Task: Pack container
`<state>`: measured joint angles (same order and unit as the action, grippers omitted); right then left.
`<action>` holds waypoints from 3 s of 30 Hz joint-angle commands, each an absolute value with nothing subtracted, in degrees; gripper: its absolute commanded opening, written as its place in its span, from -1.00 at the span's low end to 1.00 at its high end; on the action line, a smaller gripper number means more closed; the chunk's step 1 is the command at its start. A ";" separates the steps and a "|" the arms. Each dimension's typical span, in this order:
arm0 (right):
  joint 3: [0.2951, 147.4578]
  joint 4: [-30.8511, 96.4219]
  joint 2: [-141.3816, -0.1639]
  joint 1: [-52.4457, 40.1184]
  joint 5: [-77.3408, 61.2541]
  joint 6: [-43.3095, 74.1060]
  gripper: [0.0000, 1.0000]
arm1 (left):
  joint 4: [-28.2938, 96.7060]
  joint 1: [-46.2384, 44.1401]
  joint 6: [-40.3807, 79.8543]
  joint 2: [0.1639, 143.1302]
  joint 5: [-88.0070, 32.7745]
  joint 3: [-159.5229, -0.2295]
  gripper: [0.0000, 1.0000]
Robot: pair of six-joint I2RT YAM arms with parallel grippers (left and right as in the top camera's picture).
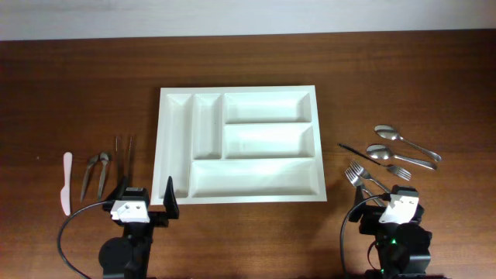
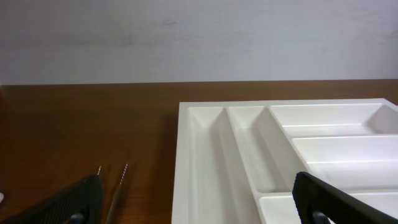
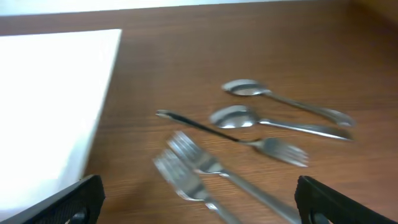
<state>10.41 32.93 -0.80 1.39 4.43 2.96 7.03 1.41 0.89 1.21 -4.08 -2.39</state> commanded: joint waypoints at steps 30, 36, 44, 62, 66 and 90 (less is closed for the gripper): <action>69.60 58.94 -57.98 1.37 4.23 1.23 0.97 | 35.97 7.84 -2.04 55.40 -0.64 -53.87 0.98; 85.34 68.77 -73.60 6.70 4.75 -0.45 0.97 | 40.75 15.77 -4.01 70.22 -10.28 -67.22 0.98; 89.19 71.85 -84.99 13.78 -8.01 -0.40 0.97 | 41.63 20.60 -3.99 80.34 -11.75 -72.53 0.98; 89.17 57.28 -102.21 23.66 -1.58 -23.51 0.85 | 41.74 20.69 -3.99 82.78 -11.60 -72.47 0.98; 89.17 52.97 -104.57 23.66 -0.36 -31.81 0.75 | 41.74 20.69 -3.99 82.78 -11.60 -72.47 0.98; 89.17 48.84 -123.20 23.64 -5.89 -49.08 0.14 | 41.74 20.69 -3.99 82.78 -11.60 -72.47 0.98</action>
